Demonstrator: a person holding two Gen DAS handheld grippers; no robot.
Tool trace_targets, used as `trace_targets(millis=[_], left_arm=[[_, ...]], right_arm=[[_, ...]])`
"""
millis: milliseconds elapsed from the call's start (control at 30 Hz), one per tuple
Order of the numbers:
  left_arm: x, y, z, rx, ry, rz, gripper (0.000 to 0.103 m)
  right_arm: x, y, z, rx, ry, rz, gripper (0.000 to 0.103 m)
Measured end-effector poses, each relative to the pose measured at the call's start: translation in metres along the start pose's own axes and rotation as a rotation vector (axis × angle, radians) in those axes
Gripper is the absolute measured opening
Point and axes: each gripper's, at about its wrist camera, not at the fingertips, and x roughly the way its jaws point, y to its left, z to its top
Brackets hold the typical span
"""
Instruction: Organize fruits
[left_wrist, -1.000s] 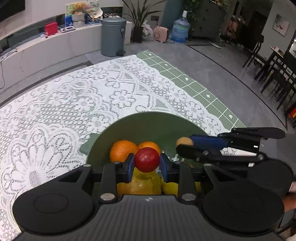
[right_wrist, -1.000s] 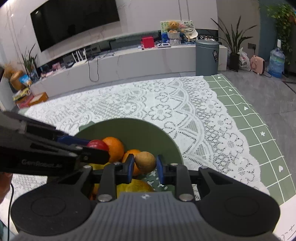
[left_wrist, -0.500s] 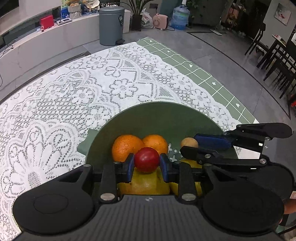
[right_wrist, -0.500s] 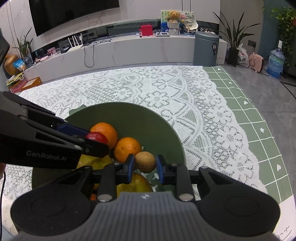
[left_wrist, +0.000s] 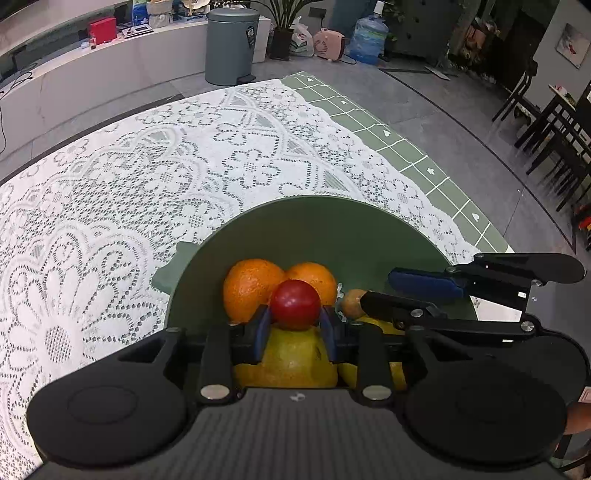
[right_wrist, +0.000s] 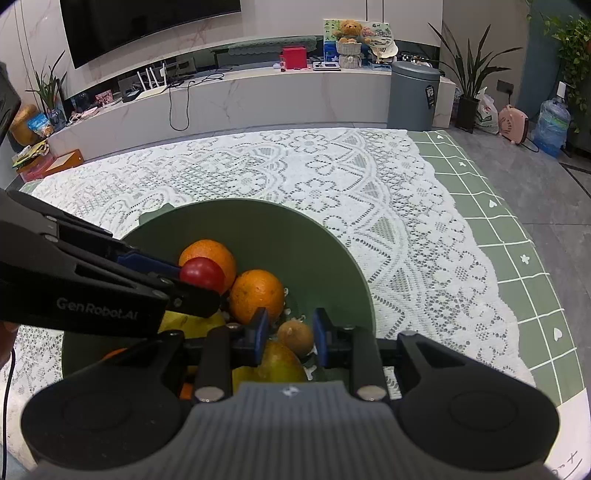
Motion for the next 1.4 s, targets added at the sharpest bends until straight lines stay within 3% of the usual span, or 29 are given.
trace_targets(millis=[200,267,500,733,1000,1267,1400], left_arm=[[-0.006,0.001,0.0,-0.024,-0.017,0.004,0.035],[-0.01,0.002,0.0,-0.04,-0.023,0.008,0.041],[-0.036,0.005,0.002,-0.094,-0.104,-0.027,0.053],[-0.072,-0.001,-0.004,-0.105,-0.237,0.031,0.055],[-0.138,-0.023,-0.031,-0.03,-0.472,0.195,0.066],[-0.181,-0.036,-0.074,0.001,-0.621,0.371,0.077],[-0.194,-0.039,-0.093,-0.009,-0.636,0.422,0.086]], right_arm=[[-0.005,-0.004,0.001,0.027,-0.028,0.01,0.032],[-0.008,-0.005,0.001,0.039,-0.049,0.015,0.034],[-0.027,-0.016,0.003,0.119,-0.175,0.052,0.047],[-0.056,-0.025,-0.003,0.196,-0.344,0.044,0.062],[-0.099,-0.014,-0.022,0.19,-0.512,-0.016,0.078],[-0.131,0.018,-0.043,0.168,-0.503,-0.067,0.078],[-0.148,0.041,-0.056,0.156,-0.494,-0.068,0.08]])
